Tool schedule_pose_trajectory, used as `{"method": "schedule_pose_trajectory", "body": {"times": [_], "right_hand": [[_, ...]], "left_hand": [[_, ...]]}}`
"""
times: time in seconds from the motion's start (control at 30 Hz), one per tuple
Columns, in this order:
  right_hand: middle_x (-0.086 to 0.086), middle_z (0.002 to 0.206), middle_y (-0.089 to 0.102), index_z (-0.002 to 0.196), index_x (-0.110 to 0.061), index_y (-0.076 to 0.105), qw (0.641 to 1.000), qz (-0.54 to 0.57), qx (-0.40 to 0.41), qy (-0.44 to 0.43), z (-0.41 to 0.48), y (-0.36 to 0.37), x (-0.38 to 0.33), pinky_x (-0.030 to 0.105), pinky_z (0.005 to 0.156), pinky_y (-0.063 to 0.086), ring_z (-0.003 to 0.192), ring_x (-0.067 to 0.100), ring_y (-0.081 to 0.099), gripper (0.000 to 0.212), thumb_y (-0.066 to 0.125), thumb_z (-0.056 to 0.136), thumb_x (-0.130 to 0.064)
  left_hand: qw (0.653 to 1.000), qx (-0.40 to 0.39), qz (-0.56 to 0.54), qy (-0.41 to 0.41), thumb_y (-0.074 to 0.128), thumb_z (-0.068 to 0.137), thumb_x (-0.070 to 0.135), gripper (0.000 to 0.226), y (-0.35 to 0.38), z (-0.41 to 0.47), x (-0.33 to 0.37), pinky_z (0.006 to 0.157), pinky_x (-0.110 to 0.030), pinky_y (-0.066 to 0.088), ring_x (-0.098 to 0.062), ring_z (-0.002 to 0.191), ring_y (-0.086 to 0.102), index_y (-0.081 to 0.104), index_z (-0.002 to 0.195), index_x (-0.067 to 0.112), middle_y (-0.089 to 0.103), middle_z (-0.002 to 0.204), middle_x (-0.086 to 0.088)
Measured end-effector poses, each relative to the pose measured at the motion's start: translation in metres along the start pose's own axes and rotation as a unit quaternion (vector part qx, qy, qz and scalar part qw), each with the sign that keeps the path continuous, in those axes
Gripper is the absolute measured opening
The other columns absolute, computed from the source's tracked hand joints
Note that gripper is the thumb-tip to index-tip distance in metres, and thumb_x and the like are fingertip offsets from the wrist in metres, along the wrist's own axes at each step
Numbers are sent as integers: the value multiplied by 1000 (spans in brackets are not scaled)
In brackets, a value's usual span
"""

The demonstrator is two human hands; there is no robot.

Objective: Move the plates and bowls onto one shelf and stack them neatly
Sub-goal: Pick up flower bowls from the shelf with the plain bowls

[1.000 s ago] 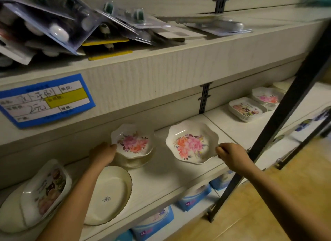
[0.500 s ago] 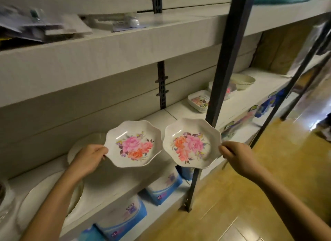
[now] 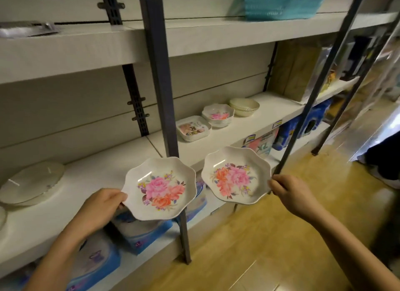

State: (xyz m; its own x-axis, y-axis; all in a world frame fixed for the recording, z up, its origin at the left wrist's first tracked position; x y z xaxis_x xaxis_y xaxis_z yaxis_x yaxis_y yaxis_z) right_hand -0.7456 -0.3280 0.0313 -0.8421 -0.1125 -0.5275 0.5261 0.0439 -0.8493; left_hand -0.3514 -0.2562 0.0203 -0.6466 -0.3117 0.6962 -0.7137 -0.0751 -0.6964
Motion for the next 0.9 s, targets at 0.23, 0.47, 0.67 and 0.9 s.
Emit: {"method": "schedule_pose_trajectory", "body": {"times": [0.23, 0.47, 0.67, 0.9], "right_hand": [[16, 61, 55, 63, -2, 53, 1000, 3, -2, 15, 9, -33, 48, 36, 58, 33, 58, 28, 48, 33, 47, 94, -15], [0, 54, 46, 56, -15, 44, 999, 19, -4, 25, 38, -49, 79, 33, 53, 30, 53, 16, 42, 39, 44, 95, -16], [7, 57, 47, 62, -4, 50, 1000, 24, -8, 13, 92, -60, 104, 34, 55, 30, 54, 20, 42, 35, 45, 94, -16], [13, 63, 56, 71, 3, 58, 999, 14, -29, -18, 195, -61, 123, 39, 58, 40, 58, 27, 50, 36, 44, 95, -20]], "left_hand": [[1000, 10, -17, -6, 51, 77, 32, 31, 41, -2, 48, 59, -31, 35, -22, 61, 50, 56, 48, 20, 58, 57, -1], [999, 38, -8, -23, 49, 89, 13, 34, 70, 22, 80, 52, -28, 32, -15, 48, 42, 65, 59, 11, 47, 32, 7], [998, 49, -25, -33, 48, 90, 10, 37, 90, 53, 110, 51, -30, 33, -17, 43, 41, 57, 54, 9, 44, 35, 5], [994, 90, -26, -61, 48, 92, 14, 40, 108, 114, 138, 53, -28, 33, -17, 52, 46, 55, 52, 14, 49, 47, 2]]}}
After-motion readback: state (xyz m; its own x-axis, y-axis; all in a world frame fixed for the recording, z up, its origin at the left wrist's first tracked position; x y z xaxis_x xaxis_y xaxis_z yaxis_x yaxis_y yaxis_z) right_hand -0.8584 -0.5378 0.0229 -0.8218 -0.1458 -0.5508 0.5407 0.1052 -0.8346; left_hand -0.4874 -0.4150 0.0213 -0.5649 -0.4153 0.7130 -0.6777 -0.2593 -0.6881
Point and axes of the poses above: each hand's wrist, its own z-axis towards the middle knuckle, its own y-axis out of the palm, x = y × z, the point moved 7 cm from there along z, towards the middle knuckle
